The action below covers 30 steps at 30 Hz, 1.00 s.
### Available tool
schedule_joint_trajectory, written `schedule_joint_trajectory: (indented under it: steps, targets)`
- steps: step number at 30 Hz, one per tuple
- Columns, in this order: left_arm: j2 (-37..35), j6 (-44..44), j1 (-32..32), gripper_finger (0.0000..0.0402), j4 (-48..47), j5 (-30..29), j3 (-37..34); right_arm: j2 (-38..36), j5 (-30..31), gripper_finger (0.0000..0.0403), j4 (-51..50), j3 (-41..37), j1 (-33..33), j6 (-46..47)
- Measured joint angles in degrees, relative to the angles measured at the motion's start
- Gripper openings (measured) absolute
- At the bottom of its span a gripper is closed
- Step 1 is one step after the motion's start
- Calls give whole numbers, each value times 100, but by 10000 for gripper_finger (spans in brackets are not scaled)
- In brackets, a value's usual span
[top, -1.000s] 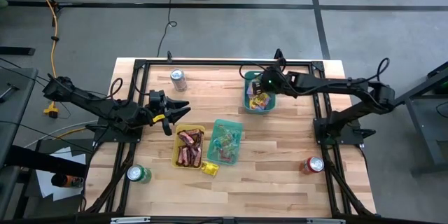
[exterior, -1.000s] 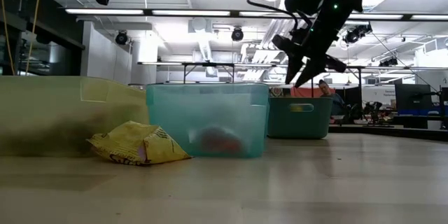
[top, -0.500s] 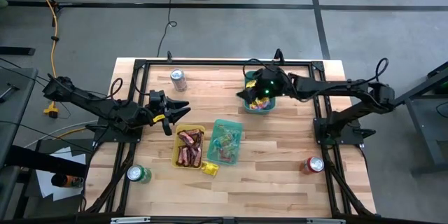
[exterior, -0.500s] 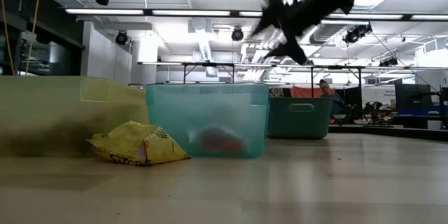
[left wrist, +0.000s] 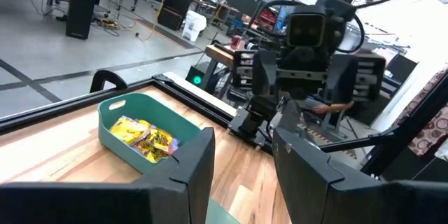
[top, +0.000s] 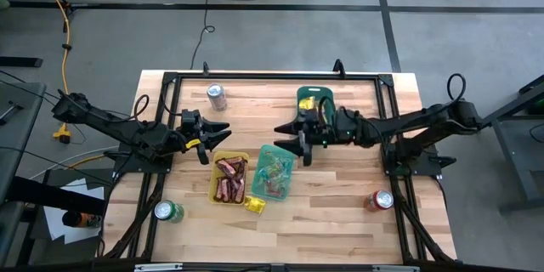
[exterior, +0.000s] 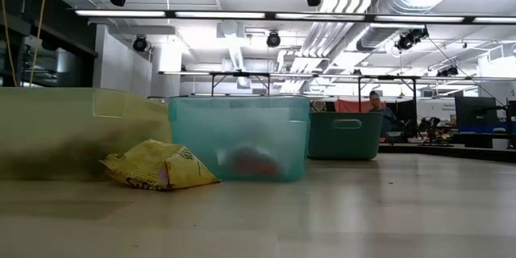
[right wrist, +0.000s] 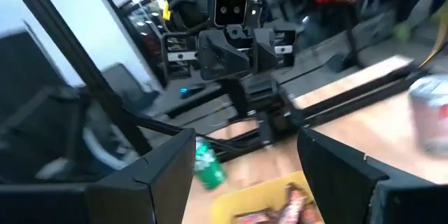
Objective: Sort candy
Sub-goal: Put the yellow candy into the blue bin
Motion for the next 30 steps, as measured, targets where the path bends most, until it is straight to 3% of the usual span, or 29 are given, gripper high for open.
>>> schedule_joint_trajectory:
  steps: [5, 8, 30]
  targets:
    - [0, 3, 0, 131, 1, 0, 0, 0, 716, 245, 1, 0, 280, -1057]
    - [0, 3, 0, 131, 2, 0, 0, 0, 833, 245, 3, 0, 310, -1501]
    - [0, 3, 0, 131, 4, 0, 0, 0, 838, 245, 7, 0, 288, -1652]
